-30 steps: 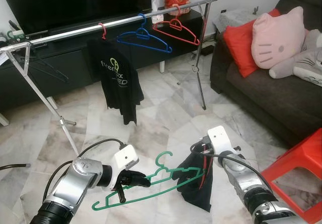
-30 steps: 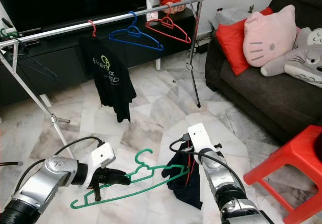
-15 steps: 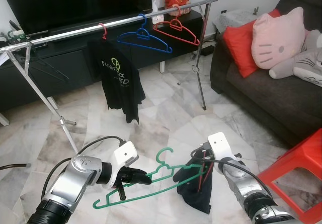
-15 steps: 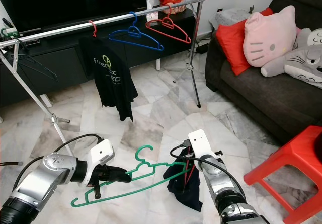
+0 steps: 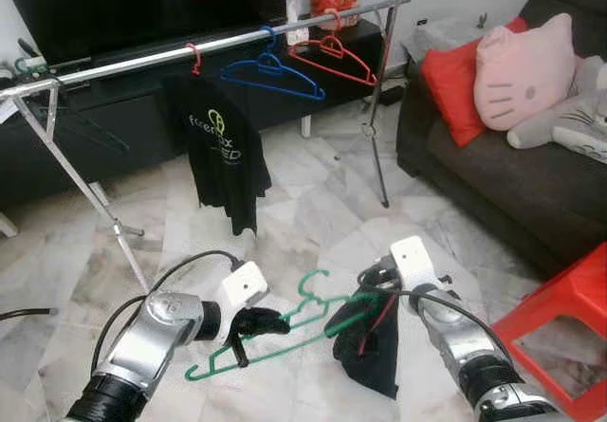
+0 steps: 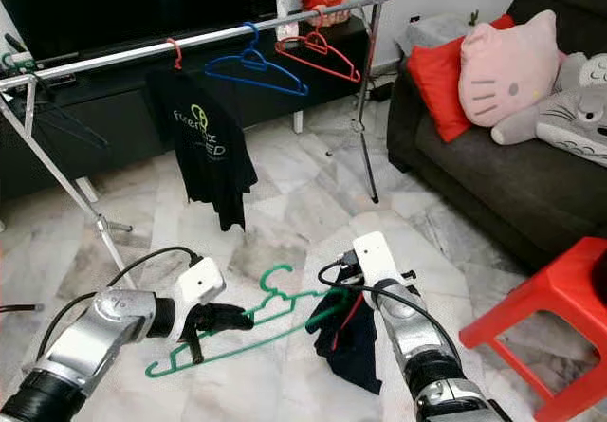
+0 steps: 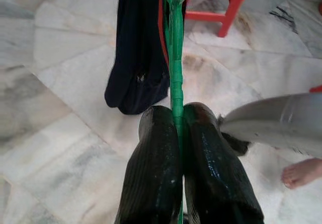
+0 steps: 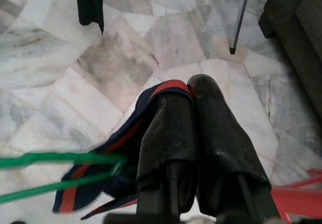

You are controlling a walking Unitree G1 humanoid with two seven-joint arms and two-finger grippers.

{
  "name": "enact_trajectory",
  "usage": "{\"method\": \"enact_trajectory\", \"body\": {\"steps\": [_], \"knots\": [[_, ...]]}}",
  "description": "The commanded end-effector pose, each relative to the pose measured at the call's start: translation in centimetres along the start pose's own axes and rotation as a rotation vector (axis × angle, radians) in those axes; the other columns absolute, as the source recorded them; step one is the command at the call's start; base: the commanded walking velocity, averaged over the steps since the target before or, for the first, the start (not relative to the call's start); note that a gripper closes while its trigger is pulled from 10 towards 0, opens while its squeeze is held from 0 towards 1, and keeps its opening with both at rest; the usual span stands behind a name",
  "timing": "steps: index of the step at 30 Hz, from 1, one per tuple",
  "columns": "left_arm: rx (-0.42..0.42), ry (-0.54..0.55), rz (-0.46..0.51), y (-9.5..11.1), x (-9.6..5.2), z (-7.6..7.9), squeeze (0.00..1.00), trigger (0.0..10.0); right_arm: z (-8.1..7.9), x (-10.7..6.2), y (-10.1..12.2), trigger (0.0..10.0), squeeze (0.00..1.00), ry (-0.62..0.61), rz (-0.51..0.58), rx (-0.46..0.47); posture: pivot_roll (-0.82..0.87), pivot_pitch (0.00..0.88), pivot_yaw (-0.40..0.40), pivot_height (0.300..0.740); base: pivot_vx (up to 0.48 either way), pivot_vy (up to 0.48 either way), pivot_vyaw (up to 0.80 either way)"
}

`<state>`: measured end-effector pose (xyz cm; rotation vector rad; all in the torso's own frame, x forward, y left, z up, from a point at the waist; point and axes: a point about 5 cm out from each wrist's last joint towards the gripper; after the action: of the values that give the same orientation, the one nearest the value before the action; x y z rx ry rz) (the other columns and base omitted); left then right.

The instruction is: Hang hanger

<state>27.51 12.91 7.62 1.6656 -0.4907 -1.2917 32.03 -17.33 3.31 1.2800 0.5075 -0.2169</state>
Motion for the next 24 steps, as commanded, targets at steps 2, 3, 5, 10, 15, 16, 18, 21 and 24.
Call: {"method": "enact_trajectory", "body": {"steps": [2, 3, 5, 10, 15, 16, 18, 21, 24], "knots": [[0.037, 0.075, 0.021, 0.8, 0.1, -0.9, 0.00, 10.0, 0.0, 0.0, 1.4, 10.0, 0.00, 0.020, 0.042, 0.002, -0.11, 0.000, 0.004, 0.740, 0.000, 0.000, 0.00], [0.047, 0.126, 0.026, 1.0, 0.5, -1.3, 0.00, 10.0, -0.1, -0.1, 1.5, 10.0, 0.00, 0.038, 0.047, -0.006, -0.11, 0.000, 0.003, 0.740, 0.000, 0.000, 0.00], [0.051, 0.136, 0.032, 1.1, 0.7, -1.3, 0.00, 10.0, -0.2, -0.2, 1.6, 10.0, 0.00, 0.048, 0.049, -0.010, -0.11, 0.000, 0.003, 0.740, 0.000, 0.000, 0.00], [0.059, 0.081, 0.038, 1.1, 1.4, -0.6, 0.00, 10.0, -0.1, -0.5, 2.3, 10.0, 0.00, 0.081, 0.065, -0.004, -0.12, 0.000, 0.001, 0.740, 0.000, 0.000, 0.00], [0.095, 0.068, 0.009, 0.9, 1.7, -0.7, 0.00, 10.0, -0.4, -0.7, 3.3, 10.0, 0.00, 0.125, 0.086, -0.013, -0.12, 0.000, 0.000, 0.740, 0.000, 0.000, 0.00], [0.100, 0.050, 0.013, 1.0, 1.8, -0.6, 0.00, 10.0, -0.5, -0.8, 3.6, 10.0, 0.00, 0.135, 0.093, -0.026, -0.12, 0.000, -0.001, 0.740, 0.000, 0.000, 0.00], [0.112, 0.004, 0.021, 1.1, 2.1, -0.2, 0.00, 10.0, -0.5, -1.0, 4.3, 10.0, 0.00, 0.160, 0.110, -0.048, -0.13, 0.000, 0.001, 0.740, 0.000, 0.000, 0.00], [0.133, -0.046, 0.038, 1.3, 2.3, 0.2, 0.00, 10.0, -0.1, -1.4, 4.8, 10.0, 0.00, 0.187, 0.115, -0.102, -0.13, 0.000, 0.004, 0.740, 0.000, 0.000, 0.00], [0.153, -0.075, 0.059, 1.6, 2.4, 0.5, 0.00, 10.0, 0.6, -1.6, 5.0, 10.0, 0.00, 0.199, 0.117, -0.140, -0.14, 0.000, 0.004, 0.740, 0.000, 0.000, 0.00]]}}
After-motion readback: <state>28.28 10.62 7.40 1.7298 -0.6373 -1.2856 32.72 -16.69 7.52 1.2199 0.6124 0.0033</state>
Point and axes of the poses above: a point about 5 cm out from each wrist's last joint towards the gripper, its own x axis pointing out of the wrist towards the gripper, its own y axis along the axis of the wrist's last joint, z = x × y, and after that the axes turned 2 degrees about x, right-handed
